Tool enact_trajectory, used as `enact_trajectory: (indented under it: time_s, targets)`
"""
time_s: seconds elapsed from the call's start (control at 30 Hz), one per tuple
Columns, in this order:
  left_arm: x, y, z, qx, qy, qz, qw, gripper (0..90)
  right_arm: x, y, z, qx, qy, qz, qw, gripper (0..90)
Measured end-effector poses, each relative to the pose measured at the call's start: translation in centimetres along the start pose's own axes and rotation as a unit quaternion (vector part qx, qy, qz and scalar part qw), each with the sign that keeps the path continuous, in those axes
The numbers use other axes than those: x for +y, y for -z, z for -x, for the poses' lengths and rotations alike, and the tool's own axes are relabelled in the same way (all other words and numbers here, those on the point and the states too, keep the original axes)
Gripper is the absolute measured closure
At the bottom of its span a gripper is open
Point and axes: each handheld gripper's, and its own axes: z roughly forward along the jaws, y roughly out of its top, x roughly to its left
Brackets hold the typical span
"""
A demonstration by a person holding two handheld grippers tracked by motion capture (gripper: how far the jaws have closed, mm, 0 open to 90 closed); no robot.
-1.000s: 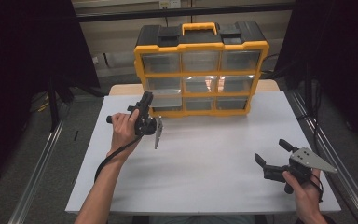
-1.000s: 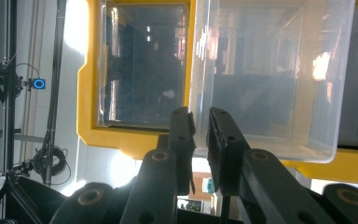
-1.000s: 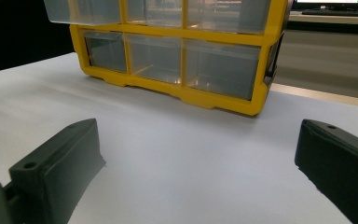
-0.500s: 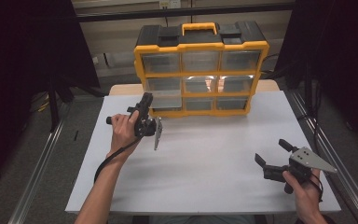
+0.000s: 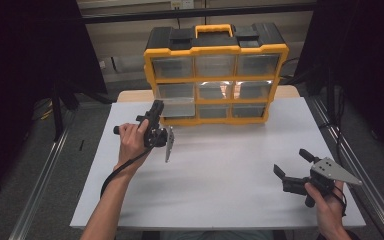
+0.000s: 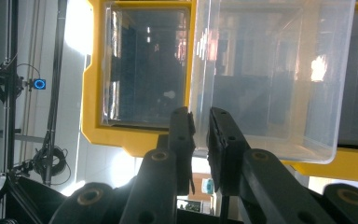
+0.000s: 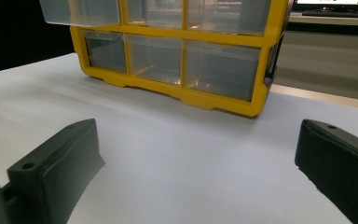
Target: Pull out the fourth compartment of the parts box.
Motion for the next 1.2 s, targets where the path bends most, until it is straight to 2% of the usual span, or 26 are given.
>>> enact_trajectory:
  time_s: [0.07,0.1,0.13,0.23,0.27,0.33,0.4,0.47,0.5,0.53,0.57,0.67,0.7,0.73,0.77,0.8,1.07,1.2]
  targets:
    - [0.0,0.1,-0.1,-0.001,-0.003,0.003,1.0,80.6,0.0,0.0,0.0,0.001,0.0,0.0,1.0,0.0]
    - [-0.1,0.0,0.1,0.003,0.003,0.013,0.9999,80.6,0.0,0.0,0.0,0.002,0.0,0.0,1.0,0.0]
    - [0.0,0.2,-0.1,-0.004,0.0,0.003,1.0,80.6,0.0,0.0,0.0,-0.001,-0.001,0.0,1.0,0.0]
    - [0.0,0.4,-0.2,-0.004,0.021,0.006,0.9998,80.0,0.0,0.1,0.0,-0.001,0.0,0.001,1.0,0.0]
    - [0.0,0.4,-0.3,-0.002,0.011,0.006,0.9999,80.1,0.0,0.0,0.0,0.0,0.0,0.002,1.0,0.0]
    - [0.0,0.4,-0.2,0.0,0.015,0.001,0.9999,80.1,0.0,0.0,0.0,0.0,0.001,0.003,1.0,0.0]
    - [0.0,0.4,-0.1,0.003,0.009,0.011,0.9999,80.3,0.0,0.0,0.0,0.0,0.003,0.002,1.0,0.0]
    - [0.1,0.6,-0.2,-0.001,0.003,0.007,1.0,80.4,0.0,0.1,0.0,0.0,0.003,0.003,1.0,0.0]
    - [0.0,0.8,-0.1,-0.001,0.008,0.008,0.9999,80.3,0.0,0.1,0.0,0.001,0.002,0.002,1.0,0.0]
    - [0.0,0.9,-0.2,0.0,0.002,0.006,1.0,80.4,0.0,0.1,0.0,0.001,0.001,0.002,1.0,0.0]
    - [0.1,1.0,-0.2,0.004,0.004,0.007,1.0,80.4,0.0,0.1,0.0,0.001,0.0,0.001,1.0,0.0]
    - [0.0,1.1,-0.2,-0.003,0.006,0.01,0.9999,80.2,0.0,0.0,0.0,0.001,0.0,-0.001,1.0,0.0]
    - [0.0,1.0,0.0,0.001,0.012,0.02,0.9997,80.1,0.0,0.0,-0.1,0.001,0.002,-0.002,1.0,0.0]
    - [0.1,1.1,-0.2,-0.002,0.001,0.016,0.9999,80.1,0.0,0.0,-0.1,0.004,0.003,-0.003,1.0,0.0]
    - [0.2,1.2,-0.1,-0.004,0.0,0.006,1.0,80.0,0.0,-0.1,-0.1,0.003,0.004,-0.002,1.0,0.0]
    - [0.2,1.2,-0.1,-0.003,-0.002,0.007,1.0,79.9,0.0,-0.1,-0.2,0.003,0.003,-0.002,1.0,0.0]
    - [0.1,1.3,0.1,-0.009,0.003,0.016,0.9998,79.3,-0.1,-0.1,-0.1,0.005,0.004,-0.003,1.0,0.0]
    - [0.0,1.3,0.1,-0.015,0.013,0.019,0.9996,78.7,-0.1,-0.1,-0.2,0.004,0.001,-0.003,1.0,0.0]
